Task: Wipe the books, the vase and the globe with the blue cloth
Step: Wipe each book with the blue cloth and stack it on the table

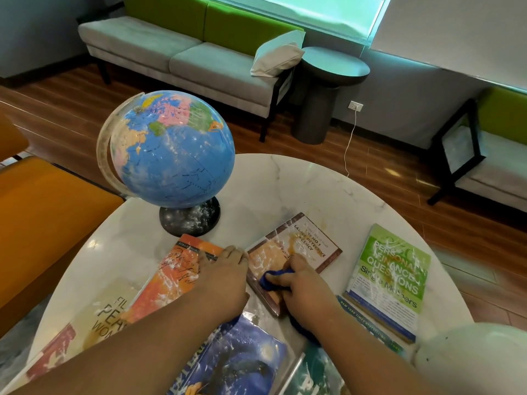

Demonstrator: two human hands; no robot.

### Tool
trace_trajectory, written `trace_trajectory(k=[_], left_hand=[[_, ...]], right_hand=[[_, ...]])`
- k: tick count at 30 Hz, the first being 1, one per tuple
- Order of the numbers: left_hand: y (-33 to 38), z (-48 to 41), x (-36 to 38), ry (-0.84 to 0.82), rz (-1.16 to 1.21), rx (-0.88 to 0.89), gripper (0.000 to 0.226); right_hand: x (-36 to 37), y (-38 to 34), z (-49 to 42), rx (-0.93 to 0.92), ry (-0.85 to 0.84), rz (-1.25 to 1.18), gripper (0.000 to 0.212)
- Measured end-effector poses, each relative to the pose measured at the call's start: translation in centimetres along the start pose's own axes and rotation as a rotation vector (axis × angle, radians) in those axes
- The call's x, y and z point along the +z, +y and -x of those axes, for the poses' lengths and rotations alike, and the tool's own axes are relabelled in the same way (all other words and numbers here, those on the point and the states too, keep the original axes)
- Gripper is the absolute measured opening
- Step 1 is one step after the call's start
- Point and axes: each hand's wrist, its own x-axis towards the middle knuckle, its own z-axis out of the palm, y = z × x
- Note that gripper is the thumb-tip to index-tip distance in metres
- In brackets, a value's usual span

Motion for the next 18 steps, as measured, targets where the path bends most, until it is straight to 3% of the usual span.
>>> trace_trajectory(k=[2,7,11,18], left_hand=[[0.0,0.0,0.0,-0.004,0.009,0.000,0.078],[0.0,-0.1,0.1,0.006,0.001,0.003,0.075],[-0.2,-0.9,0.2,0.056,0.043,-0.007,0.068],[-0.2,-1.8,0.5,0.124,0.123,-0.056,0.061]], right_hand=[[-0.4,0.3,-0.5,0.094,0.090,-0.038,0.026],[-0.9,-0.1,0.1,-0.043,-0.044,0.036,0.034],[-1.3,0.1,-1.5,0.092,0.020,0.035,0.033],[-1.0,-0.1,-1.6,0.067,-0.028,0.082,0.030]])
